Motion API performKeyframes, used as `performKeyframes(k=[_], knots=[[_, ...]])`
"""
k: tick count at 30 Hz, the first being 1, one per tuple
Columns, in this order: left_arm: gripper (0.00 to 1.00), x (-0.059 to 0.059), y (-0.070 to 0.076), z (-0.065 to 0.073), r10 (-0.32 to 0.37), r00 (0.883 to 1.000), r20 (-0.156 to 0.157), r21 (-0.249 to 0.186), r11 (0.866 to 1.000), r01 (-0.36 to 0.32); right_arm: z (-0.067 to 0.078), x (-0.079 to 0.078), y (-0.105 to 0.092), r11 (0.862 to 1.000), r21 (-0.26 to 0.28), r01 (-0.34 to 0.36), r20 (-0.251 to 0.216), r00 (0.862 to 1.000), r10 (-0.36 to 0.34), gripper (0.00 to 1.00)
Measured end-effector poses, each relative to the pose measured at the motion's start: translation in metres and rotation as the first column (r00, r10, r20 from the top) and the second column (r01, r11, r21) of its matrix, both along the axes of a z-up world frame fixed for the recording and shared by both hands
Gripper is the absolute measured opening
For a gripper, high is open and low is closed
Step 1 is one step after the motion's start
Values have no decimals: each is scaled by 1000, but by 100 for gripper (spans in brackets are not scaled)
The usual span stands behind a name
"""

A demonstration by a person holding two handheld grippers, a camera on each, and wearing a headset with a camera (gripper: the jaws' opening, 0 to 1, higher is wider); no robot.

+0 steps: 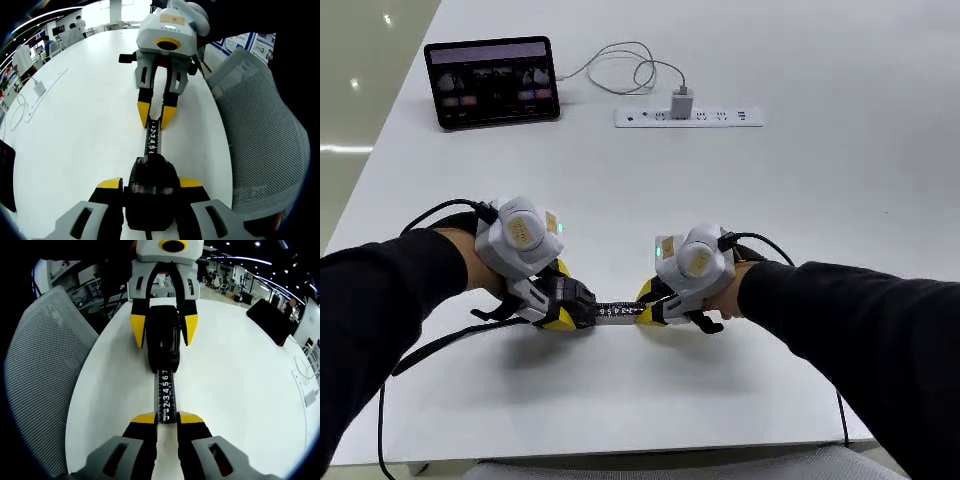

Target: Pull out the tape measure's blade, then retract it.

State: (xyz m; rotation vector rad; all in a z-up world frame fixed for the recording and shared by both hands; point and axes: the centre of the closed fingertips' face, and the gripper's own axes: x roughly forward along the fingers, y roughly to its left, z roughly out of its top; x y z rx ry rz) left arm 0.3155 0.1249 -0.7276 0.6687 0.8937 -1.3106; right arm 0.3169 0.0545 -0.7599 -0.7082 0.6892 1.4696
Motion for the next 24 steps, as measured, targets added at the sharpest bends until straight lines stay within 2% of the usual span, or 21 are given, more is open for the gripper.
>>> performKeyframes(k=[24], knots=[[36,0,0,-1,-9,1000,13,-4,1000,10,-1,1,-19,1000,-4,29,-11,1000,-29,10]])
